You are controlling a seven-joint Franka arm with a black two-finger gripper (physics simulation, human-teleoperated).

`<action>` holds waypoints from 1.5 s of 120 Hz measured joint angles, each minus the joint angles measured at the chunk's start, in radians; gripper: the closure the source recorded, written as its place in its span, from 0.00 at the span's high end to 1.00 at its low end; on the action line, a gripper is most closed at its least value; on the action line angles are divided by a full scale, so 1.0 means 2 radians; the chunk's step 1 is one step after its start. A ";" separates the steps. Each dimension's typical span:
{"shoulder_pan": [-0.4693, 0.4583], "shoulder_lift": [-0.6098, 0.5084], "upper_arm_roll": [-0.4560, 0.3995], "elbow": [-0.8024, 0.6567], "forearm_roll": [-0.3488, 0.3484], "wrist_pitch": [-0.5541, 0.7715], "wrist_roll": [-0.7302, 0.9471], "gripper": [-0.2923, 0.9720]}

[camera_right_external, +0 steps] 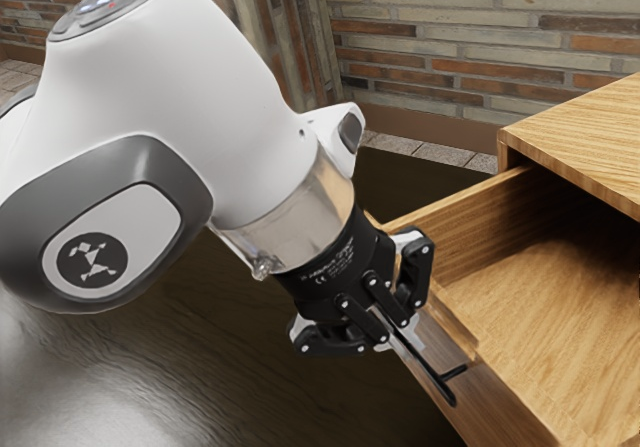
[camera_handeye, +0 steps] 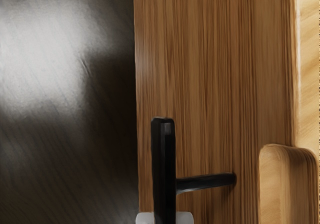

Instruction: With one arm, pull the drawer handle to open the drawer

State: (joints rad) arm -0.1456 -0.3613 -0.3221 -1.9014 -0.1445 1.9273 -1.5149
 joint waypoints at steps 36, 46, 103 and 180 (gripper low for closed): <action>0.000 -0.016 0.001 -0.015 -0.006 0.000 0.000 0.15; 0.000 -0.021 0.001 -0.020 -0.008 0.000 0.000 0.15; -0.001 -0.047 0.002 -0.040 -0.013 -0.001 0.001 0.15; 0.021 0.162 0.009 0.298 0.065 -0.158 0.002 0.69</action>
State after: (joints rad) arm -0.1036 -0.0380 -0.3049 -1.3064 -0.0149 1.6115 -1.5109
